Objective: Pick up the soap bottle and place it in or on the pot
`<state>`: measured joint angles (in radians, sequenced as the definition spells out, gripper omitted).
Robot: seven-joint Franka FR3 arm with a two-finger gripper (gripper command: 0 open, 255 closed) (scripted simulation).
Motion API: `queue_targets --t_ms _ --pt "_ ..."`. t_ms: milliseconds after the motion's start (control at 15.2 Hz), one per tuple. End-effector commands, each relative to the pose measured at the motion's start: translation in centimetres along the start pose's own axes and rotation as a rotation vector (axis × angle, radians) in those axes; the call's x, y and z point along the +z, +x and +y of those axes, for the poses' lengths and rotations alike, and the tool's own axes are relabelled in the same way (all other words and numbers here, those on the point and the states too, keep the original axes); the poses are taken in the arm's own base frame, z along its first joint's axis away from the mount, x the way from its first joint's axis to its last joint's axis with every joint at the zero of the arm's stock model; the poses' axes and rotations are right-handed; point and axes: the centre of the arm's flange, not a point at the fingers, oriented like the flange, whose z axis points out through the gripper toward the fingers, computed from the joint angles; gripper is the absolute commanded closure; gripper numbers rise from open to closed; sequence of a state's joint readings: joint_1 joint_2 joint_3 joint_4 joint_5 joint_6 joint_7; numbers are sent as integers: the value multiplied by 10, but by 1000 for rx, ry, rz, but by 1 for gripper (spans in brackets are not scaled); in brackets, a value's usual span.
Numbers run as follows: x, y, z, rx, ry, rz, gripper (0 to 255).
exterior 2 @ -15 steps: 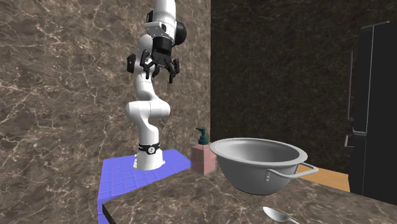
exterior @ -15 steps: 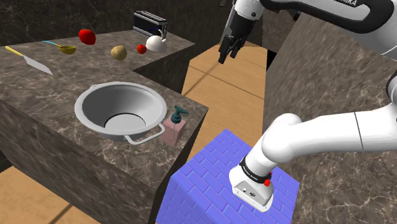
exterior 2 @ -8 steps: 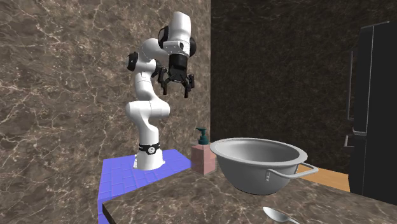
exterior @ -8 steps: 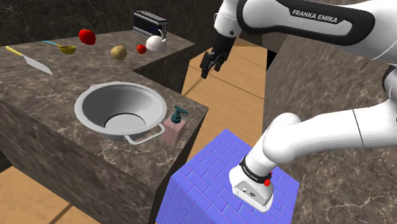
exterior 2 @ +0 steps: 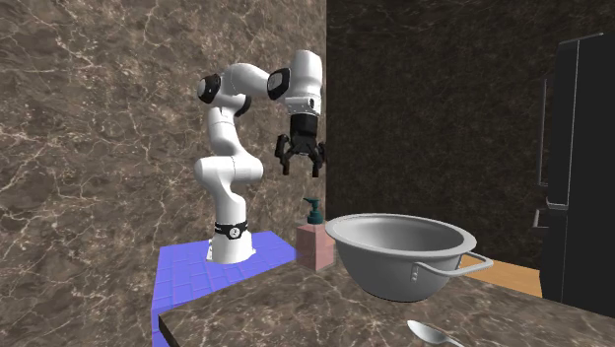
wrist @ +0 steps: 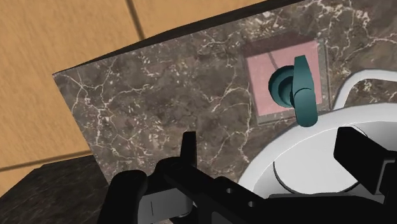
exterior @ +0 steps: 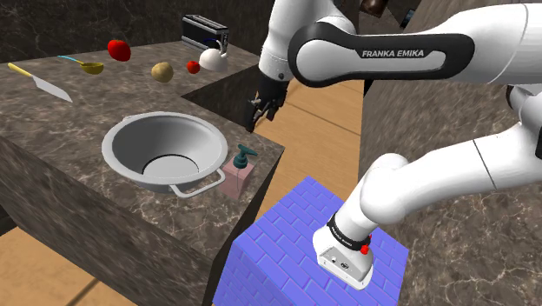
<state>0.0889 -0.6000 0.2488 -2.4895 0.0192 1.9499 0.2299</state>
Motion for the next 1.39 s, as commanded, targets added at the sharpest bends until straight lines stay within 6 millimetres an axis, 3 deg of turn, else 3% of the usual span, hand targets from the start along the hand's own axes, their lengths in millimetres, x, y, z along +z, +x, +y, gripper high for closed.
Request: queue_targets --t_ms 0,198,726,1254,1320 --pt "14 5 -21 -2 3 1 0" --pt "38 11 -51 -7 6 1 0" --pt "79 11 -52 -7 6 1 0" --pt "79 11 -52 -7 6 1 0" --pt "79 11 -52 -7 6 1 255"
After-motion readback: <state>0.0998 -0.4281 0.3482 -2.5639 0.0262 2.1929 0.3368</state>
